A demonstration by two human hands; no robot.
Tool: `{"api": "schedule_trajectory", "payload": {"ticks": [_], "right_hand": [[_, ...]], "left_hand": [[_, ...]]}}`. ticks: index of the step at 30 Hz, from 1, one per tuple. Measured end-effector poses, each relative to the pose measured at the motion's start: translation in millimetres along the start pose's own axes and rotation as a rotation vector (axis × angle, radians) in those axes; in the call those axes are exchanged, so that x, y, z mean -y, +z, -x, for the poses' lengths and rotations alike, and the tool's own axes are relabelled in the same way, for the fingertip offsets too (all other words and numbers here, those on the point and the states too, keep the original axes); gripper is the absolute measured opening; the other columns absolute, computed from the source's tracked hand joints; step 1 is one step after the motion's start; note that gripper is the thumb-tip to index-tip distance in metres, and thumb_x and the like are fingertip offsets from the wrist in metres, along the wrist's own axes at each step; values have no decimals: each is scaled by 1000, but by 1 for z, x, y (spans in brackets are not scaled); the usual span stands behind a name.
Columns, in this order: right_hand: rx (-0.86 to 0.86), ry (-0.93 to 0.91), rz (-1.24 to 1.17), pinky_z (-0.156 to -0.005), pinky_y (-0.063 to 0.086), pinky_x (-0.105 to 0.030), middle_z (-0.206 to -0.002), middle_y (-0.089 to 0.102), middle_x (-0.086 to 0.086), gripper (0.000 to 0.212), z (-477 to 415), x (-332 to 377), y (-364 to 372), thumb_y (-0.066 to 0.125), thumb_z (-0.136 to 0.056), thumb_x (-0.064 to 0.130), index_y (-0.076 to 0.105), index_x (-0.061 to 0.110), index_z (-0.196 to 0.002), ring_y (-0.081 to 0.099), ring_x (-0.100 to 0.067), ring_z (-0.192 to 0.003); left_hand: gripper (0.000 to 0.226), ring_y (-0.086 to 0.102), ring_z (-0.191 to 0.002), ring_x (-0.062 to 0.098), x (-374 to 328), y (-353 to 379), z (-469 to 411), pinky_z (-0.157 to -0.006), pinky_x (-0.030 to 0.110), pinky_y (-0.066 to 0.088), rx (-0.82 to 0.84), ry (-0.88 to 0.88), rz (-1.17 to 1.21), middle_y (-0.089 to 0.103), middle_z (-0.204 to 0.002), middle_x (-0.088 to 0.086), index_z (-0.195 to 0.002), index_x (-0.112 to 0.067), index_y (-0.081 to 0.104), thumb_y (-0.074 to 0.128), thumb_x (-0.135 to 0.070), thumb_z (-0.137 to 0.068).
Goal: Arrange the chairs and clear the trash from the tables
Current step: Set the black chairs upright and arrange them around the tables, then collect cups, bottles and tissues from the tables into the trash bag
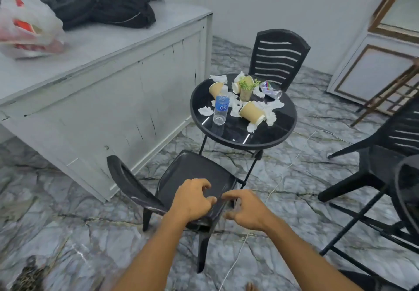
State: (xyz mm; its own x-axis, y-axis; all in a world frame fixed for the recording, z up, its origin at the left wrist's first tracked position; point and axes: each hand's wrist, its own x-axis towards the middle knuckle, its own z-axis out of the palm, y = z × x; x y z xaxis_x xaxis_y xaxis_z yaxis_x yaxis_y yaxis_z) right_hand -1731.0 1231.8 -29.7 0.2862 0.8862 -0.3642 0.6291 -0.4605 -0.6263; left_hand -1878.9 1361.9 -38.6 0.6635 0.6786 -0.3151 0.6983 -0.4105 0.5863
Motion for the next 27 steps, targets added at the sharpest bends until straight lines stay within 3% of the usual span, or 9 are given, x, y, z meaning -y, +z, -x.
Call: {"api": "schedule_trajectory", "payload": {"ticks": [7, 12, 15, 20, 27], "right_hand": [[-131, 49, -13, -107, 42, -32, -135, 58, 5, 41, 11, -64, -69, 68, -88, 22, 61, 21, -128, 51, -13, -127], [-174, 6, -72, -98, 39, -21, -130, 62, 3, 36, 8, -118, -129, 68, -89, 19, 64, 18, -124, 54, -14, -123], [-188, 15, -97, -100, 43, -28, -128, 62, 3, 35, 9, -151, -165, 70, -88, 21, 65, 21, -122, 54, -15, -121], [-258, -6, -137, -93, 40, -24, -114, 62, 10, 24, 13, -190, -220, 70, -88, 21, 67, 23, -111, 55, -11, -115], [-309, -11, -216, -101, 47, -37, -126, 59, 12, 38, -19, -216, -254, 71, -86, 29, 63, 28, -123, 52, -9, -118]], "left_hand": [[54, 43, -134, 19, -72, 44, -25, -110, 42, 39, -73, 50, -131, 58, -137, -6, -137, -23, 56, 70, -38, -87], [45, 44, -130, 21, -144, 71, -54, -105, 42, 43, -122, 11, -81, 60, -132, -4, -130, -21, 60, 68, -33, -88], [34, 51, -121, 21, -189, 93, -71, -96, 39, 49, -153, -19, -14, 64, -122, -2, -118, -20, 66, 68, -28, -85], [48, 52, -124, 15, -250, 121, -95, -101, 31, 44, -179, -30, 96, 57, -136, -2, -133, -22, 59, 71, -30, -87], [34, 55, -114, 9, -283, 126, -131, -85, 19, 36, -246, -21, 157, 60, -121, -9, -119, -24, 63, 73, -26, -87]]}}
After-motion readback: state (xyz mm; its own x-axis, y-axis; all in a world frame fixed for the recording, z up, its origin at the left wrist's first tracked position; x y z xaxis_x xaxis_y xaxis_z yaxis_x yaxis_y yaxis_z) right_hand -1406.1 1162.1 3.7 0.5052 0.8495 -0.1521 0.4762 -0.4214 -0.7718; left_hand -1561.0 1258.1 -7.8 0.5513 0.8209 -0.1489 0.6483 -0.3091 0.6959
